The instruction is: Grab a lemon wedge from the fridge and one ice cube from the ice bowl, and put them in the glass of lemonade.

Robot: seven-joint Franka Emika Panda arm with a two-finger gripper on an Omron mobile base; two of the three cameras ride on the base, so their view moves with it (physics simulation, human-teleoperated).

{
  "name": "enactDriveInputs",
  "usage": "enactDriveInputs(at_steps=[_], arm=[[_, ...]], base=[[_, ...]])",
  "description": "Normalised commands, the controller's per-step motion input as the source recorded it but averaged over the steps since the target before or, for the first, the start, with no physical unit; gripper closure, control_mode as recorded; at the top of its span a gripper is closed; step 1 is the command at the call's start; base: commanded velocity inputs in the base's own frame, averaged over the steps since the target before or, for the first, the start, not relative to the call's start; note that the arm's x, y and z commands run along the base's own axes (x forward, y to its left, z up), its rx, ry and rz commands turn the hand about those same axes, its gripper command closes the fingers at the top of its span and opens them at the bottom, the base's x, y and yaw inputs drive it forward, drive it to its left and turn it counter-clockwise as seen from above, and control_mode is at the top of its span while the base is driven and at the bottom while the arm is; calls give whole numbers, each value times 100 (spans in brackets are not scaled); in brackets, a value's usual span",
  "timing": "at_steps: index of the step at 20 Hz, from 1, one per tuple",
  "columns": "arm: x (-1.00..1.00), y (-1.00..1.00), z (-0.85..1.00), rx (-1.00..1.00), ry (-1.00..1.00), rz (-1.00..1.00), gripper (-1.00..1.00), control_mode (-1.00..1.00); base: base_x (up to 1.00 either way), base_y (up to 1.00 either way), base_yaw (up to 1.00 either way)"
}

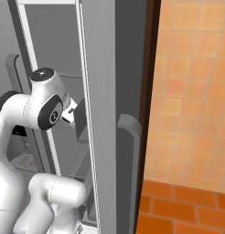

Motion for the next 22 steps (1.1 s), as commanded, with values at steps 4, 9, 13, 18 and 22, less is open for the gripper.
enactDriveInputs(at_steps=[4,9,13,18,22], arm=[[46,-15,-24,3,18,1,-100,-100],[14,7,-23,-2,-30,8,-100,-100],[10,1,-50,-7,-16,8,-100,-100],[61,7,-18,-20,12,9,-100,-100],[88,0,-34,-10,6,16,-100,-100]], base=[[0,0,0],[0,0,0],[0,0,0],[0,0,0],[0,0,0]])
